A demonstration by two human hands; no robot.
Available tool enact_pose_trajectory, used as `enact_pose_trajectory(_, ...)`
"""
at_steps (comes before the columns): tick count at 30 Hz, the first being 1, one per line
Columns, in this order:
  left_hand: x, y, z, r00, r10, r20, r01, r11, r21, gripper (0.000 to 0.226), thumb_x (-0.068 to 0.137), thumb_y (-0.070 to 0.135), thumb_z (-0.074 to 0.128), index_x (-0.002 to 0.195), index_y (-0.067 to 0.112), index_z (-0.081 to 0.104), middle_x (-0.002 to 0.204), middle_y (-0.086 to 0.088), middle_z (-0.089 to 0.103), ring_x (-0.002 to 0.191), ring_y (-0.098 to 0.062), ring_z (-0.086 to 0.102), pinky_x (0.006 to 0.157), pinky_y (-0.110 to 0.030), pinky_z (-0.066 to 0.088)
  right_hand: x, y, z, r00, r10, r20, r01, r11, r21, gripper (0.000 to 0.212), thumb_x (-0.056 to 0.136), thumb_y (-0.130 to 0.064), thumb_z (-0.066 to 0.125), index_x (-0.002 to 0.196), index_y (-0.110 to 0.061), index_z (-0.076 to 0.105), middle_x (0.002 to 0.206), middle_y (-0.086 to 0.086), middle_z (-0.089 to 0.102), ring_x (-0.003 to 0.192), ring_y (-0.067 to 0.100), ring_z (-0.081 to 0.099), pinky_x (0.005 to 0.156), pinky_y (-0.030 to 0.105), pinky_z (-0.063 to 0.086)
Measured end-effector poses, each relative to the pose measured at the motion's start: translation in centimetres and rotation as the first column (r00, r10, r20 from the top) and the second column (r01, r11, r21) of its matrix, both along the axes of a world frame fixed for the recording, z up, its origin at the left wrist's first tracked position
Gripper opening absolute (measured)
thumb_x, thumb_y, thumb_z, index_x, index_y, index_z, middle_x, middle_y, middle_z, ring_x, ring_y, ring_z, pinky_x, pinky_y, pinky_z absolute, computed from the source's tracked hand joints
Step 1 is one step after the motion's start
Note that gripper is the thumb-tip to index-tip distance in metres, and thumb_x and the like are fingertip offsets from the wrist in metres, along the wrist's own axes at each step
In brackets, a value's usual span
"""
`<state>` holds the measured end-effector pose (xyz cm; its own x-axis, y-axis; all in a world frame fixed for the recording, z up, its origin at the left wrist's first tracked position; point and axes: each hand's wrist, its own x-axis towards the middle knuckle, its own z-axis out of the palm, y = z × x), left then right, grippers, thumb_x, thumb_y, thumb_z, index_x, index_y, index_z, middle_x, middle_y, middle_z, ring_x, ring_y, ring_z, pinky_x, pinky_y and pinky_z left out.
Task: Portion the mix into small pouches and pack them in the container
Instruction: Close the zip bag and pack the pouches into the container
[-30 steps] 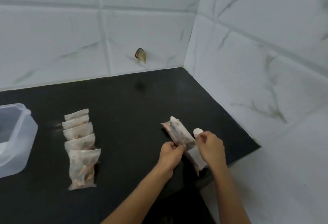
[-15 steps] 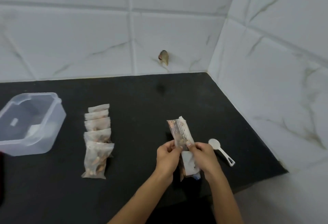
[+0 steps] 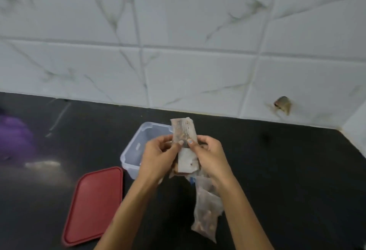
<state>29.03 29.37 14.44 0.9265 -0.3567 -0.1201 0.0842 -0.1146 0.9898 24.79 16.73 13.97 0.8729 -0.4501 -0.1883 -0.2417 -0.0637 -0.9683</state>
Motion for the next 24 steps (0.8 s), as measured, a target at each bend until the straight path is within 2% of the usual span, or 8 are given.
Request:
enact_pose_trajectory(2, 3.0, 2.4, 0.8, 0.999, -0.002, 0.046, -0.001, 0.997, 0.072, 0.014, 0.09, 0.018, 0.064, 0.101, 0.012, 0.069, 0.079, -0.002, 0.076, 0.07, -0.011, 0.073, 0.056, -0.022, 0.056, 3.1, 1.9, 0.4, 0.998, 0.062, -0.016, -0.063, 0.995, -0.082, 0.023, 0.094, -0.026, 0.059, 0.114, -0.016, 0.064, 0.096, 0.001, 0.071, 0.085, 0.011, 0.069, 0.075, 0.031, 0.059)
enact_pose_trajectory(4, 6.0, 4.2, 1.0, 0.999, -0.004, 0.053, -0.004, 0.99, 0.141, 0.01, 0.091, 0.017, 0.063, 0.091, 0.01, 0.071, 0.063, 0.002, 0.072, 0.056, -0.005, 0.068, 0.049, -0.015, 0.049, 6.0, 3.4, 0.5, 0.993, 0.097, -0.061, -0.104, 0.986, -0.13, 0.022, 0.094, -0.027, 0.059, 0.109, -0.014, 0.067, 0.094, 0.002, 0.071, 0.082, 0.01, 0.068, 0.067, 0.024, 0.055)
enact_pose_trajectory(6, 8.7, 5.2, 0.4, 0.999, -0.027, 0.02, 0.022, 0.975, 0.221, 0.015, 0.092, 0.016, 0.061, 0.085, 0.006, 0.071, 0.056, 0.001, 0.068, 0.049, -0.005, 0.064, 0.048, -0.016, 0.048, 8.3, 4.3, 0.1, 0.985, 0.11, -0.136, -0.133, 0.976, -0.175, 0.021, 0.093, -0.027, 0.06, 0.104, -0.011, 0.069, 0.092, 0.004, 0.071, 0.08, 0.011, 0.067, 0.064, 0.022, 0.052)
enact_pose_trajectory(9, 12.3, 6.4, -1.4, 0.996, -0.086, -0.039, 0.093, 0.951, 0.295, 0.022, 0.093, 0.017, 0.059, 0.084, 0.001, 0.072, 0.065, -0.008, 0.067, 0.056, -0.012, 0.063, 0.062, -0.03, 0.055, 11.4, 5.5, -1.0, 0.962, 0.101, -0.254, -0.161, 0.96, -0.229, 0.022, 0.091, -0.027, 0.061, 0.099, -0.009, 0.07, 0.091, 0.008, 0.071, 0.082, 0.017, 0.069, 0.073, 0.03, 0.058)
enact_pose_trajectory(12, 14.2, 6.9, -2.9, 0.99, -0.134, -0.054, 0.144, 0.924, 0.355, 0.027, 0.094, 0.017, 0.056, 0.082, -0.001, 0.071, 0.062, -0.006, 0.064, 0.052, -0.009, 0.06, 0.059, -0.025, 0.05, 13.1, 6.4, -2.2, 0.936, 0.081, -0.342, -0.18, 0.947, -0.267, 0.023, 0.091, -0.027, 0.059, 0.099, -0.007, 0.068, 0.094, 0.012, 0.07, 0.085, 0.021, 0.068, 0.078, 0.036, 0.057)
enact_pose_trajectory(16, 15.3, 6.9, -4.2, 0.969, -0.241, -0.056, 0.237, 0.84, 0.489, 0.031, 0.094, 0.012, 0.049, 0.066, 0.005, 0.062, 0.058, -0.003, 0.054, 0.049, -0.009, 0.049, 0.054, -0.022, 0.04, 14.2, 7.6, -3.4, 0.89, 0.033, -0.454, -0.229, 0.894, -0.385, 0.021, 0.094, -0.023, 0.052, 0.101, -0.006, 0.062, 0.096, 0.01, 0.065, 0.083, 0.02, 0.062, 0.059, 0.027, 0.046)
enact_pose_trajectory(19, 15.2, 6.4, -5.0, 0.939, -0.333, -0.09, 0.325, 0.768, 0.552, 0.037, 0.093, 0.006, 0.042, 0.056, 0.011, 0.047, 0.055, -0.001, 0.046, 0.048, -0.01, 0.042, 0.051, -0.022, 0.035, 14.1, 8.8, -3.7, 0.859, -0.02, -0.512, -0.266, 0.837, -0.478, 0.014, 0.097, -0.018, 0.048, 0.085, -0.012, 0.053, 0.077, 0.002, 0.051, 0.07, 0.014, 0.049, 0.057, 0.024, 0.037)
enact_pose_trajectory(24, 14.7, 5.8, -4.9, 0.891, -0.443, -0.1, 0.413, 0.699, 0.583, 0.037, 0.089, 0.0, 0.042, 0.055, 0.014, 0.04, 0.053, -0.001, 0.042, 0.048, -0.01, 0.04, 0.047, -0.021, 0.033, 14.5, 9.6, -3.5, 0.836, -0.072, -0.544, -0.296, 0.775, -0.558, 0.018, 0.097, -0.017, 0.048, 0.11, -0.007, 0.055, 0.074, 0.0, 0.041, 0.079, 0.016, 0.048, 0.07, 0.028, 0.041)
